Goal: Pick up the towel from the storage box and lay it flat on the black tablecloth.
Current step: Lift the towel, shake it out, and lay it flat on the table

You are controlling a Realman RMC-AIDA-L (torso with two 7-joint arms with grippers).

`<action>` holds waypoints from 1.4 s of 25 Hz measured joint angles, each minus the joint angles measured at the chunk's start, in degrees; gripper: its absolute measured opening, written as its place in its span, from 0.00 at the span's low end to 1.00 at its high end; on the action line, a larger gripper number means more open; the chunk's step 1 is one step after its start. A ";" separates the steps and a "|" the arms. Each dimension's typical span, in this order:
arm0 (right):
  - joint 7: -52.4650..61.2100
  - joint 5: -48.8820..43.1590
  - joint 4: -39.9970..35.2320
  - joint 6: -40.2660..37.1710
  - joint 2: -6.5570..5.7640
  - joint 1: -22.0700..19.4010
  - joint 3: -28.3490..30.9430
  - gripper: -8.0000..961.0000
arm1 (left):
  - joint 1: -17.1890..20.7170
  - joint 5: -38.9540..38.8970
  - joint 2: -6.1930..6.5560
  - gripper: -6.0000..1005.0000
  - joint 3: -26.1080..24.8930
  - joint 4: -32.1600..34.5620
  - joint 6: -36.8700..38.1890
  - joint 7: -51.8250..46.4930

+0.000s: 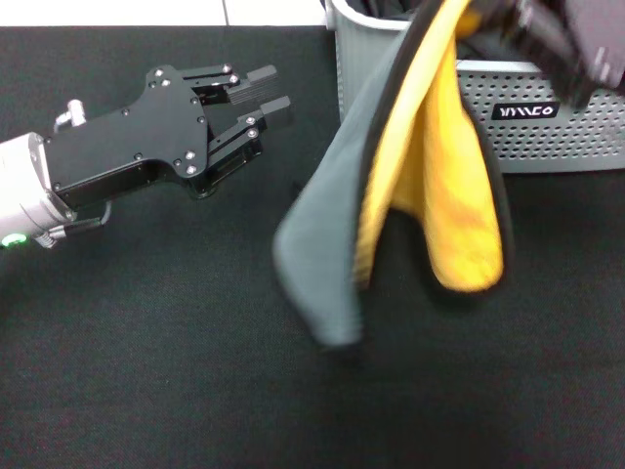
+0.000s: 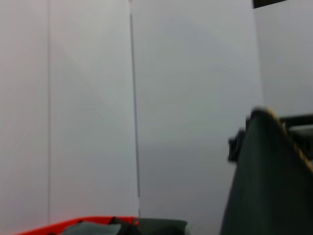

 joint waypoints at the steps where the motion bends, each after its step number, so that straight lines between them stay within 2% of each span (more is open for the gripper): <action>1: 0.67 0.04 -0.81 -0.08 0.00 0.73 1.53 0.04 | 0.11 -0.15 -0.02 0.28 -0.01 -0.65 -0.50 0.05; 10: 1.65 3.46 -2.18 -3.04 0.22 7.23 7.13 0.04 | 1.42 -0.19 -1.51 0.28 0.08 -3.39 -0.14 1.77; 12: 1.66 4.36 -2.58 -4.28 0.33 8.07 7.36 0.04 | 1.65 -0.45 -1.72 0.28 0.33 -5.95 -0.02 2.37; 17: 1.81 7.56 -3.15 -9.25 0.53 10.72 7.01 0.04 | 0.53 -0.25 -1.79 0.28 0.63 -11.21 0.05 3.95; 21: 2.37 9.26 -3.31 -13.54 0.80 11.96 5.74 0.04 | -0.75 -0.49 -2.15 0.27 2.76 -15.75 0.95 6.83; 28: 1.91 10.33 -2.61 -16.62 0.80 14.29 4.09 0.04 | -4.40 -1.24 -2.48 0.27 3.32 -27.21 0.07 16.01; 35: 1.86 12.71 -2.54 -20.49 0.77 15.94 0.98 0.05 | -6.28 -2.25 -2.54 0.27 2.98 -34.00 0.01 27.16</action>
